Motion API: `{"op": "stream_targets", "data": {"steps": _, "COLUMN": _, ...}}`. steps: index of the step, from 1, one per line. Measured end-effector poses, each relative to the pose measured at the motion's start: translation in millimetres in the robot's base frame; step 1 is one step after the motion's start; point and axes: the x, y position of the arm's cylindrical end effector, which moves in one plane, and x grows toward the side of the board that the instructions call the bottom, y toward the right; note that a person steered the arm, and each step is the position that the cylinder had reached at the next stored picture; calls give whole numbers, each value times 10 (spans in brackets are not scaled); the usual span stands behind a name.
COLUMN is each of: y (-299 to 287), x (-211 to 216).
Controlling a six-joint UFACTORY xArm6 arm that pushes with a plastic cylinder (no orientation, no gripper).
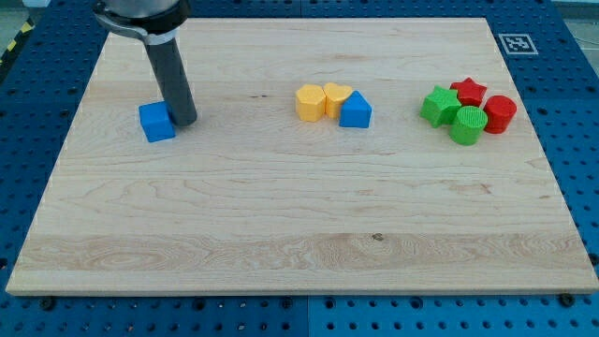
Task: Slightly push the blue cube down a bit
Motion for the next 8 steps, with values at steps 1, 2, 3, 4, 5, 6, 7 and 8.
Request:
{"op": "stream_targets", "data": {"steps": 1, "y": -75, "x": -46}}
{"op": "stream_targets", "data": {"steps": 2, "y": -174, "x": -457}}
{"op": "stream_targets", "data": {"steps": 3, "y": -367, "x": -382}}
{"op": "stream_targets", "data": {"steps": 4, "y": -380, "x": -172}}
{"op": "stream_targets", "data": {"steps": 5, "y": -380, "x": -153}}
{"op": "stream_targets", "data": {"steps": 6, "y": -380, "x": -48}}
{"op": "stream_targets", "data": {"steps": 7, "y": -378, "x": -19}}
{"op": "stream_targets", "data": {"steps": 8, "y": -298, "x": -19}}
